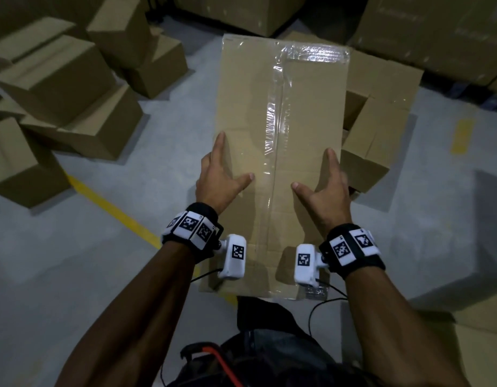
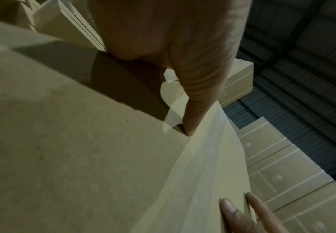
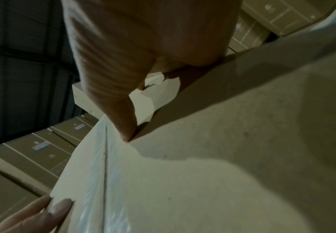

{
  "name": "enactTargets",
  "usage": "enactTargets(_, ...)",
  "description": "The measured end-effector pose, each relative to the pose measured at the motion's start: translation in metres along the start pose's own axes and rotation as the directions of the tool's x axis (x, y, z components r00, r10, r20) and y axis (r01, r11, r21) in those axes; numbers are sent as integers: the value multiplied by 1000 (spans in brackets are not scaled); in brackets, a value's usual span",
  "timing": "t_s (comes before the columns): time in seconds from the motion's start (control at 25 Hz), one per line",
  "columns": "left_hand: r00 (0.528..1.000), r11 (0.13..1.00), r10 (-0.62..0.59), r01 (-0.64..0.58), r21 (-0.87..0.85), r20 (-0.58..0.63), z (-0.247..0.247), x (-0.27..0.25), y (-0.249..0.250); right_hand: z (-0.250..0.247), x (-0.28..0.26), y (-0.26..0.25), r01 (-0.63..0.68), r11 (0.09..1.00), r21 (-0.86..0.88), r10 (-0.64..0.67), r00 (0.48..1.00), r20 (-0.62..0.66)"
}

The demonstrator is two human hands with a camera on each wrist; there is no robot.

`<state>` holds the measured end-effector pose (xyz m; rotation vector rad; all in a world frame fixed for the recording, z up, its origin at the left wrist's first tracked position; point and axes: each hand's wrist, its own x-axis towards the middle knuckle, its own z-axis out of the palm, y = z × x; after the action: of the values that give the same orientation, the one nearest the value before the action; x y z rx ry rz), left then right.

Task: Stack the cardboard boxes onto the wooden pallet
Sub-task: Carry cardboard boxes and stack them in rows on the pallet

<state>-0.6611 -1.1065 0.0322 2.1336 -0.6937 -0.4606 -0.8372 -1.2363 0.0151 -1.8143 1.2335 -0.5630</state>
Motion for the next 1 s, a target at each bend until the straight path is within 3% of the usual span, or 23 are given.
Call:
enactTargets(0.28, 1000, 1000, 11, -11, -10, -21, -25, 143, 30, 35, 132, -69, 45, 999, 14, -45, 999, -2)
enactTargets(0.48, 999, 999, 32, -32, -30, 19, -20, 237, 36, 58, 205, -91, 18, 1000, -4, -18, 998, -55)
enactTargets(0.76, 978, 992, 123, -119, -37, 165, -10, 388, 45, 102, 310, -120, -100, 995, -9, 96, 977, -189)
enactTargets(1.0, 920, 976, 218, -214, -49, 326, -1, 500, 68, 122, 375, -151, -211, 978, 1, 199, 924, -326)
